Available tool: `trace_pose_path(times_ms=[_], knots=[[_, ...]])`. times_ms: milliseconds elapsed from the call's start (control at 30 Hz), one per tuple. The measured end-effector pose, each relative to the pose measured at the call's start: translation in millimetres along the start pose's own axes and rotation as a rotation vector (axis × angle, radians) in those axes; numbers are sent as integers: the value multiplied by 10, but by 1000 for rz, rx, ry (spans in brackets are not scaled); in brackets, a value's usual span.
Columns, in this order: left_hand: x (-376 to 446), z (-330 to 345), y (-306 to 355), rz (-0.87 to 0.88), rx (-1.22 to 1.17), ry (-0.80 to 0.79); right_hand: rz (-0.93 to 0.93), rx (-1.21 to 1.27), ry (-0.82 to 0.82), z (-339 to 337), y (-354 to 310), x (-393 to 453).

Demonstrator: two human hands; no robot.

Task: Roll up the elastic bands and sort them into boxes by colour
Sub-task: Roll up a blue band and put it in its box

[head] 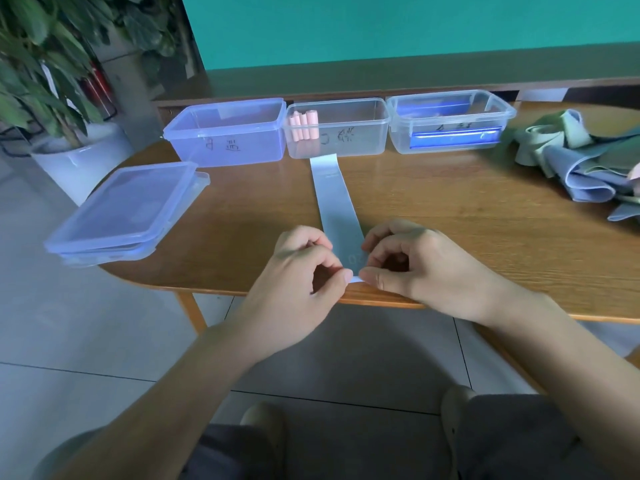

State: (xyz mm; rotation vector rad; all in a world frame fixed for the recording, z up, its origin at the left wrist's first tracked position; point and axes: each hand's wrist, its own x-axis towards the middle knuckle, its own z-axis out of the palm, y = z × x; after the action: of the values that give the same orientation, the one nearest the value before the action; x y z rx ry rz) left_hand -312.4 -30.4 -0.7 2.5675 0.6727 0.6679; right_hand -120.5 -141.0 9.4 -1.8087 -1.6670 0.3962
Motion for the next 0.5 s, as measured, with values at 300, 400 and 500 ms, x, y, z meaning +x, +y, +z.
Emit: trace_pose_path(times_ms=[300,400,500], knots=[[48,-30,-13,93,-97,-2,-29,127,-18,-41,25,43],[48,-27,-53,170,-52,6,-71,151,-27,-14,44,43],[38,-40,-75,205,-7,1,-95,149,-27,5,57,41]])
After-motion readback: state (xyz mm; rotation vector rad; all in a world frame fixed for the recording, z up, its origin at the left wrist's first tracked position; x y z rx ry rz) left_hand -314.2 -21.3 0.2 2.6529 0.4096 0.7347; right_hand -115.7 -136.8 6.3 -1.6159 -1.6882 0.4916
